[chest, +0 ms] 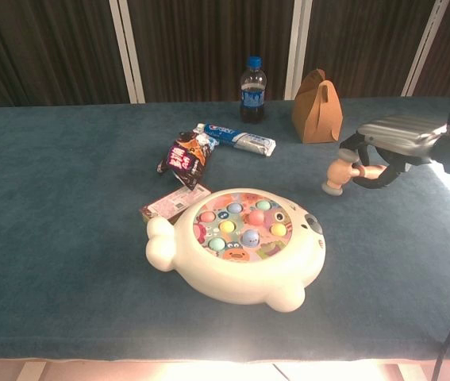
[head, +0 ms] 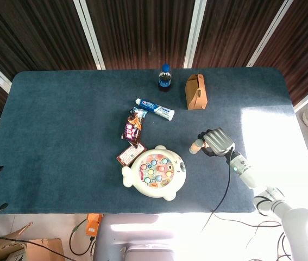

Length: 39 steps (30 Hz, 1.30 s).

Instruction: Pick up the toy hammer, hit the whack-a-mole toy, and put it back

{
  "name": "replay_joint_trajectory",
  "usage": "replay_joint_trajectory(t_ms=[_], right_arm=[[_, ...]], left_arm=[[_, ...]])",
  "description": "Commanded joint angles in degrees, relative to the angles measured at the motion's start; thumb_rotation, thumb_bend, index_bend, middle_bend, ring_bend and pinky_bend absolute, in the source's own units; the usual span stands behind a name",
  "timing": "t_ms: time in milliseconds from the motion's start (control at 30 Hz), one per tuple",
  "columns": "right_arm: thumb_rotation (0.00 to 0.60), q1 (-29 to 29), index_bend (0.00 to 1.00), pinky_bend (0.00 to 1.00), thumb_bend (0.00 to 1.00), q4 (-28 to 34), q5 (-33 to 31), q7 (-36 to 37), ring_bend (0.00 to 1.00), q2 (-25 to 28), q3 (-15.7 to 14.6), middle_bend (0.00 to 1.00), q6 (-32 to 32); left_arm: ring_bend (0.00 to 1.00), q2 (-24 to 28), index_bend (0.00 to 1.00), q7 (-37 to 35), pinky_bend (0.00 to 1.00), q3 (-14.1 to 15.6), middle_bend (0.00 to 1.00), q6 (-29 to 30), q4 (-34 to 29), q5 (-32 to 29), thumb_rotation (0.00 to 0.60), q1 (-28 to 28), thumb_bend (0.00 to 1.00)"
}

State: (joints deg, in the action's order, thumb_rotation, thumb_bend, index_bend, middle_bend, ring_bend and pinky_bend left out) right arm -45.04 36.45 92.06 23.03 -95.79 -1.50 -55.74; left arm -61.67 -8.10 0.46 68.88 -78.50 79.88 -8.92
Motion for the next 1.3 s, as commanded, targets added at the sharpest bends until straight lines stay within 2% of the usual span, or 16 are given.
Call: replay_joint_trajectory(t_ms=[33,100,267,433,567,767,900,1100,1300], right_arm=[[0.6,-1.1,1.0,0.7,0.55,4.5,0.4,-3.2,0.65,3.0,0.7,0.73,-0.9],[0.6,-1.5,1.0,0.7,0.55,8.0,0.4,-6.2,0.66,4.7,1.4,0.74,-1.6],[0.6,-2.8,1.0,0.71,0.55,21.5,-0.4,-16.4,0.66,9.8,4.1,0.75,-2.8],[0.6,-4.9,1.0,0.72,0.55,34.1,-2.9,-29.0,0.67,12.9,6.9,0.75,0.4],[0.6,-6.5,1.0,0.72,0.55,40.9,-6.2,-38.5,0.68,13.3,8.8,0.75,3.6],[0.6,-8.1,1.0,0.72,0.55,47.0,-9.8,-50.0,0.68,12.5,9.8,0.75,6.3],[0.6,-8.3,1.0,0.73,0.55,50.2,-11.0,-54.5,0.68,12.6,8.8,0.75,7.3],[0.6,-7.5,1.0,0.73,0.55,53.5,-10.6,-58.7,0.68,13.6,6.0,0.75,7.5],[0.6,-6.8,1.0,0.73,0.55,54.0,-10.3,-60.8,0.68,13.7,5.0,0.75,7.0]], left_arm=[[0.0,-0.1,0.01,-0.5,0.08,0.0,0.0,0.7,0.3,0.5,0.6,0.2,0.09],[0.0,-0.3,0.01,-0.9,0.08,0.0,0.0,1.1,0.7,0.8,0.6,0.2,0.09],[0.0,-1.0,0.01,-2.6,0.08,0.1,0.0,1.6,2.3,1.8,0.6,0.3,0.1],[0.0,-1.6,0.01,-4.5,0.08,0.5,0.0,2.1,4.0,2.8,0.6,0.5,0.1],[0.0,-2.0,0.01,-5.5,0.08,0.6,0.0,2.9,5.4,3.2,0.6,0.9,0.1],[0.0,-2.5,0.01,-7.0,0.08,0.7,0.0,4.2,7.1,3.4,0.6,1.7,0.1],[0.0,-2.6,0.01,-7.8,0.08,0.7,0.0,4.7,7.9,3.5,0.6,2.1,0.1],[0.0,-2.8,0.01,-8.9,0.08,0.9,0.0,4.6,8.8,3.6,0.6,2.4,0.1],[0.0,-2.9,0.01,-9.3,0.08,0.9,0.0,4.6,9.3,3.9,0.6,2.3,0.1]])
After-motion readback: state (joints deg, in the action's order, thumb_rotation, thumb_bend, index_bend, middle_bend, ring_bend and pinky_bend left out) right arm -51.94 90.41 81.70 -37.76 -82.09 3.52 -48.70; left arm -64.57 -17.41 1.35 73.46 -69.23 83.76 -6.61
